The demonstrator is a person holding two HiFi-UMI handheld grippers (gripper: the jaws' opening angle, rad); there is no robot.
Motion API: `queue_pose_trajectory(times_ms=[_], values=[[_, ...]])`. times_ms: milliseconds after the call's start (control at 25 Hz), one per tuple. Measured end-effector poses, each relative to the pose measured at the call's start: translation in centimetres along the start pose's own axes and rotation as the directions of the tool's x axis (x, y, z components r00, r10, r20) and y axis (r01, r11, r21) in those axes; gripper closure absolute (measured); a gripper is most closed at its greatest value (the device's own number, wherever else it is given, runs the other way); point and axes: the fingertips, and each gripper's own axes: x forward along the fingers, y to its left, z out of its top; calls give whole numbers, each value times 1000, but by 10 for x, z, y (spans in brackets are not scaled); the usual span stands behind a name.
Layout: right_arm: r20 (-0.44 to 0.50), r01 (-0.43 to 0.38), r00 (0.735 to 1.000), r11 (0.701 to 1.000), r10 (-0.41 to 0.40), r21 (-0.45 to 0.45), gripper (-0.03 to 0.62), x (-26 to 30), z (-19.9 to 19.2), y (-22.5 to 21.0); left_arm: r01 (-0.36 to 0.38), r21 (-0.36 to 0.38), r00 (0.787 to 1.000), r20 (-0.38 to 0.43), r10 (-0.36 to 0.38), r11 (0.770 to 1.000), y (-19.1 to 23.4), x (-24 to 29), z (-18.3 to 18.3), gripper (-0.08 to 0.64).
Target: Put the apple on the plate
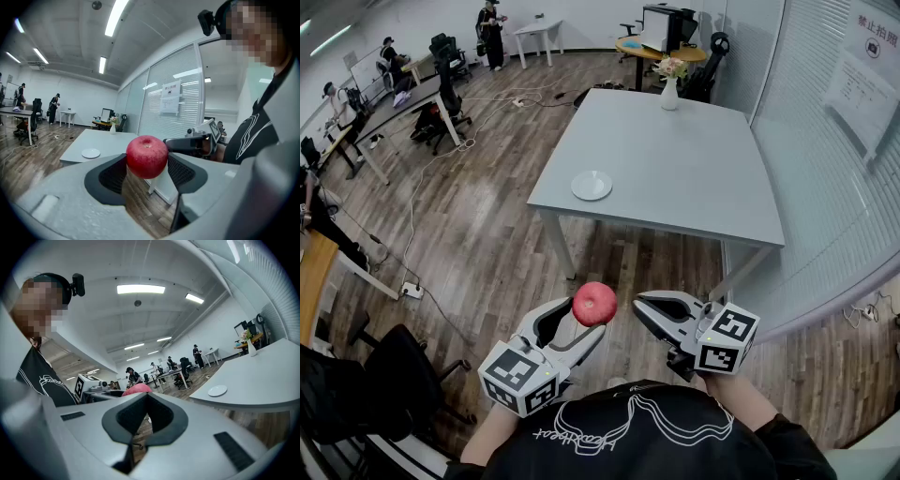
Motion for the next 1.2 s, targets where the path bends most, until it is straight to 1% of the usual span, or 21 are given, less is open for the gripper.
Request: queue_pose_trajectory(times_ms=[280,440,560,720,1040,1200], values=[[-6,-17,1000,1000,17,-11,584,-4,8,-14,-7,-8,1000,2,7,1000,1,18,4,278],[-13,-30,999,999,30,10,583,-2,14,-22,-11,-9,1000,11,11,1000,6,25,13,278],[-9,-28,1000,1000,28,13,583,-4,22,-31,-14,-3,1000,23,14,1000,9,31,21,279],[-2,-27,1000,1000,27,2,583,-4,27,-39,-25,-2,999,38,25,1000,14,35,23,278],[-18,-8,1000,999,9,31,583,3,16,-54,-25,-40,999,23,26,999,26,42,11,278],[-30,15,999,999,-13,44,583,7,10,-67,-8,-44,1000,13,8,999,35,53,8,278]])
